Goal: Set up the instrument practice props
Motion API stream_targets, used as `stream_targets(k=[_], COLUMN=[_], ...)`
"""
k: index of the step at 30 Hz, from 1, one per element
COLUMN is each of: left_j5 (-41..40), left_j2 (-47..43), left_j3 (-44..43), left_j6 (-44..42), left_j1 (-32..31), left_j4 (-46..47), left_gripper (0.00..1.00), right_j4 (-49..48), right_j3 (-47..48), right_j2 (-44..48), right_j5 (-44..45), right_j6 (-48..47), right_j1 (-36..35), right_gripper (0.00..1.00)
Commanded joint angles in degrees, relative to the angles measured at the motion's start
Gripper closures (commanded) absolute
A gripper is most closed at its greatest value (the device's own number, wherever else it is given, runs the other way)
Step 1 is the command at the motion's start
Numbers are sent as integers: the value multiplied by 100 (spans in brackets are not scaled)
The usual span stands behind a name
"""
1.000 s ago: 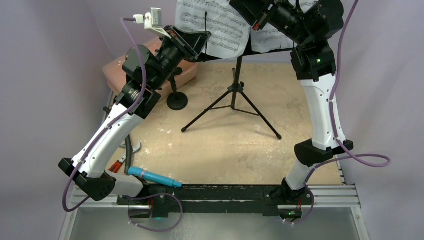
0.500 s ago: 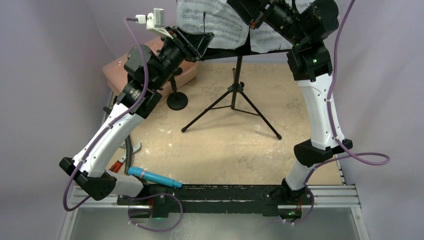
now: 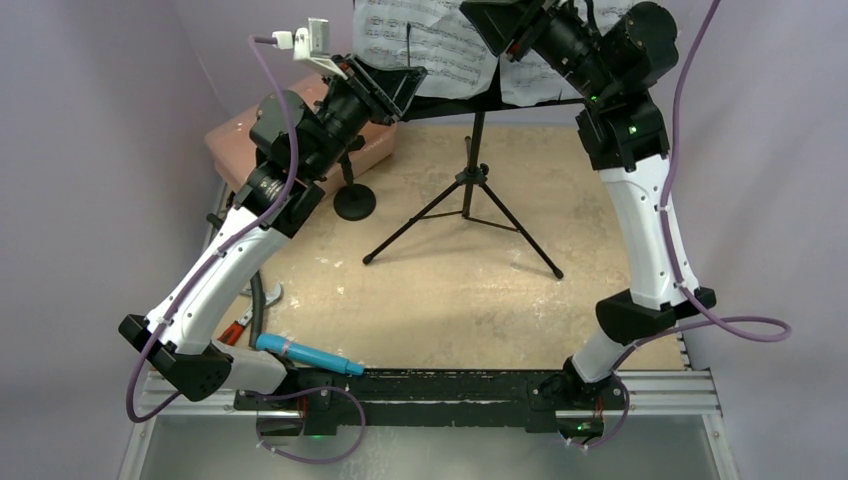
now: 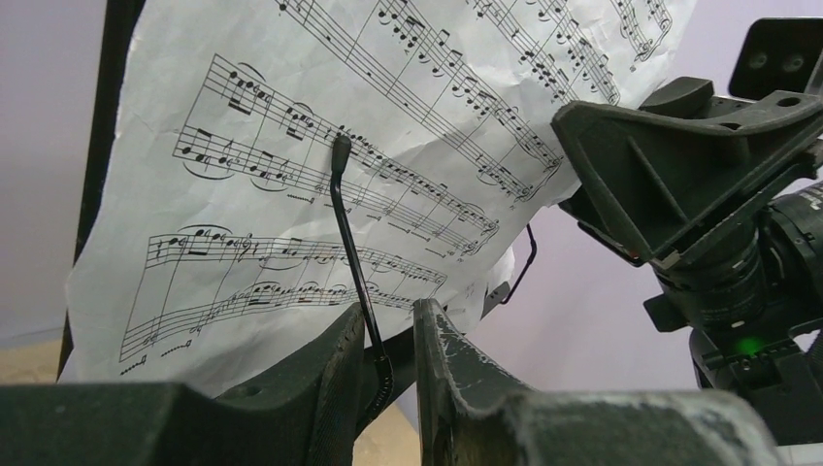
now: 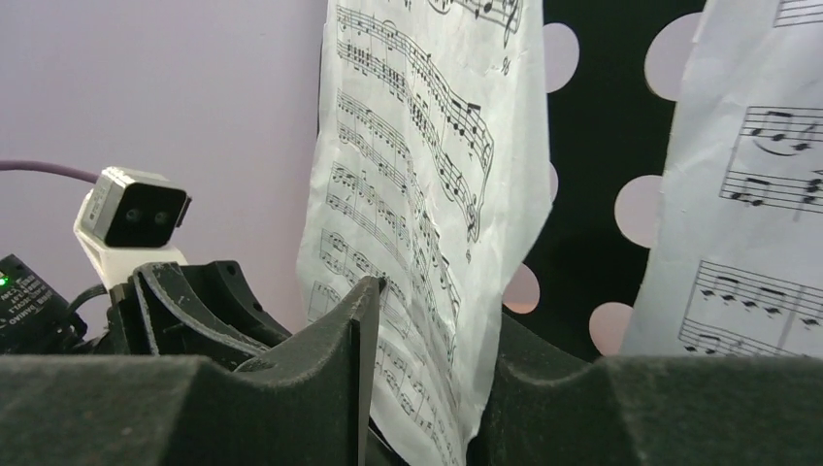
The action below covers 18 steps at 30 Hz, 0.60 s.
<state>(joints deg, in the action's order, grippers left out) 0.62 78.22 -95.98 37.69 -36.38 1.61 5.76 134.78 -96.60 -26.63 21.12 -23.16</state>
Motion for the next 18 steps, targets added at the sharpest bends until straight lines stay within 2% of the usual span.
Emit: stream_targets(k=[1, 6, 12, 16, 18], left_j5=[-46, -52, -21, 63, 91], left_j2=[-192, -194, -166, -134, -116], left_j3=[58, 89, 95, 82, 64], left_j6=[-61, -60, -7, -30, -33], left_j1=[3, 4, 1, 2, 1], left_j4=[195, 270, 342, 472, 507], left_gripper=[77, 80, 86, 93, 97], right_j4=[-295, -433, -550, -507, -463], right_j3=[-200, -382, -230, 168, 374], right_j2=[499, 651, 526, 238, 94], right_j5=[503, 789, 885, 615, 497], right_j6=[-157, -183, -155, -151, -135], right_j1=[-25, -22, -27, -22, -22], right_gripper=[63, 65, 90, 100, 100])
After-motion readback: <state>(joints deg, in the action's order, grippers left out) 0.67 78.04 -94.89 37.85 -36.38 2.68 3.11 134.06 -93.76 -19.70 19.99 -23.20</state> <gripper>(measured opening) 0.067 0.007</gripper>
